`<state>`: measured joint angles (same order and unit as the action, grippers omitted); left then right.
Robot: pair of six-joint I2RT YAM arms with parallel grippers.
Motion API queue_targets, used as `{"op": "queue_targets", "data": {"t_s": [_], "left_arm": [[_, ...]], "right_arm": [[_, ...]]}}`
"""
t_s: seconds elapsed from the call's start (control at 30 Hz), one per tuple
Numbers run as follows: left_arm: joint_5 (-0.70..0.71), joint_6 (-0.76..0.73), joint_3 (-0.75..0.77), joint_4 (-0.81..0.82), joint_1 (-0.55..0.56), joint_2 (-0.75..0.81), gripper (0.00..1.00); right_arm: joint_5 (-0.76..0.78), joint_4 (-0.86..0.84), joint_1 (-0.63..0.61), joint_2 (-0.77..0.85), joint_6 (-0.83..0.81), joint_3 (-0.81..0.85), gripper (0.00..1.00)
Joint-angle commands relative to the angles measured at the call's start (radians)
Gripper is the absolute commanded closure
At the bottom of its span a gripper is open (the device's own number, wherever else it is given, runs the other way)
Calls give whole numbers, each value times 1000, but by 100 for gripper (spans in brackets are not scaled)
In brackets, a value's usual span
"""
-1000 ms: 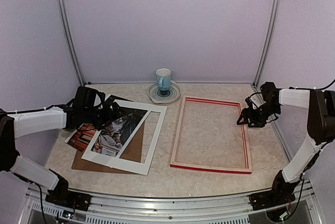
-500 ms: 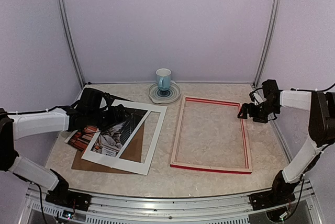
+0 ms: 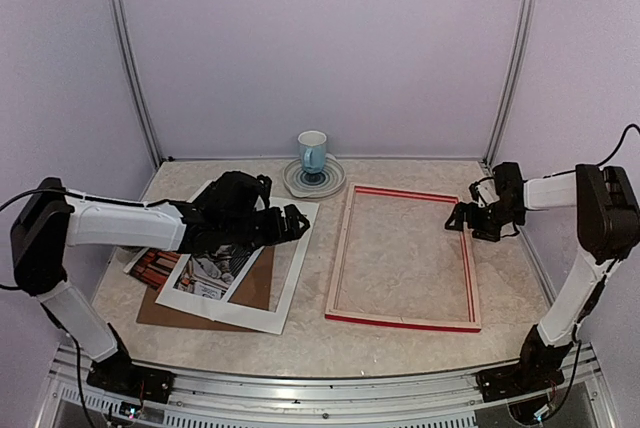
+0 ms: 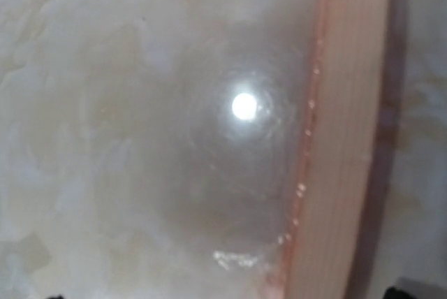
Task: Put the photo into the frame
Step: Place the glass panel at the frame body, then adjust the frame body at the center of the board.
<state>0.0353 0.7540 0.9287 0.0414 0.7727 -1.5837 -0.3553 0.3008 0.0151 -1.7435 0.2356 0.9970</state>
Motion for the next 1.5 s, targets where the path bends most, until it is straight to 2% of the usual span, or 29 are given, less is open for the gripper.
{"op": "queue_targets", "data": {"t_s": [0.0,0.2,0.5,0.97,1.47], "left_arm": [[36,-5,90,21,51,-138,1],[11,-17,180,29,97,-283,1],[-74,-58,263,38,164,-370,1],[-156,-61,256,49,178,-419,1],[-202,-38,176,65,196,-347,1]], "right_arm": [[-45,-46,-9,-52,19,22,1],[-60,-70,-8,-62,29,31,1],[-89,-98,-8,-69,36,44,1],[-140,-113,-12,-88,53,77,1],[-171,-116,-57,-105,49,92,1]]}}
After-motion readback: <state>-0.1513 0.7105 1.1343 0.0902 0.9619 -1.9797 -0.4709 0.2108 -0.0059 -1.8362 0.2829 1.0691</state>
